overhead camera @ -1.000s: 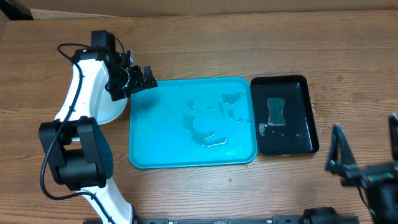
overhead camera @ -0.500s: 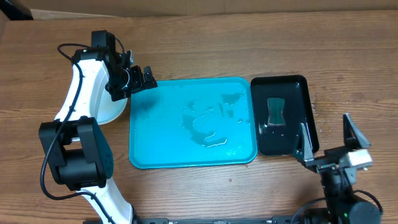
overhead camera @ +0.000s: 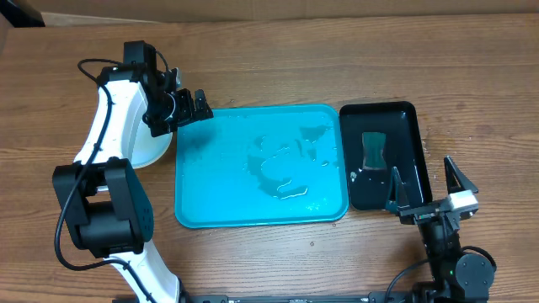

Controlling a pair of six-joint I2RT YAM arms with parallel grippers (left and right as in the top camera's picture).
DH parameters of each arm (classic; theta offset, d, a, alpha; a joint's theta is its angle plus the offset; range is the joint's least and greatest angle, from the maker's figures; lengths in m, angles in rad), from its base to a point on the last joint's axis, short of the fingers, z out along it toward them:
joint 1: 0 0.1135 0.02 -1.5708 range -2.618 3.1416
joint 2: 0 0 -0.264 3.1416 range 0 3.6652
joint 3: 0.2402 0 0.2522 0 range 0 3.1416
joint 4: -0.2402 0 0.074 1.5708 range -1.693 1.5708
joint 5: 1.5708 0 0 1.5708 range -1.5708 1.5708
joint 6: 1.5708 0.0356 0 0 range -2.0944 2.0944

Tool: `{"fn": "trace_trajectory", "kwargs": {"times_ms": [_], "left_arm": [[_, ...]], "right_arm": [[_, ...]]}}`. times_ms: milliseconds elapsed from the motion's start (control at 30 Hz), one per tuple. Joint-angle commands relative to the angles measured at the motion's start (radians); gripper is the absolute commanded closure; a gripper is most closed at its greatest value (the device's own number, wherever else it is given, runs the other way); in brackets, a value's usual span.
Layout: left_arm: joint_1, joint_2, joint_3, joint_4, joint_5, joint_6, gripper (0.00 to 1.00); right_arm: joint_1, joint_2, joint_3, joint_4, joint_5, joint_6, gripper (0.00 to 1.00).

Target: Clean dirty plates on tray and stack at the side

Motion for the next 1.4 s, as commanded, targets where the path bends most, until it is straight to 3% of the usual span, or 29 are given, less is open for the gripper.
{"fn": "trace_trajectory", "kwargs": {"times_ms": [0, 167, 300, 1367], "left_arm": [[0.0, -0.021, -0.005, -0.003, 0.001, 0.019, 0.0], [0.0, -0.021, -0.005, -0.003, 0.001, 0.019, 0.0], [0.0, -0.021, -0.005, -0.003, 0.001, 0.019, 0.0], [0.0, -0.021, -0.005, -0.003, 0.001, 0.019, 0.0]], "right_arm": [[-0.003, -0.013, -0.02, -0.022, -0.009, 0.004, 0.0], [-0.003, -0.013, -0.02, -0.063, -0.023, 0.003, 0.0], [-0.002, -0.013, -0.02, -0.209, -0.052, 0.007, 0.0], [-0.003, -0.013, -0.02, -0.203, -0.046, -0.005, 0.0]]}}
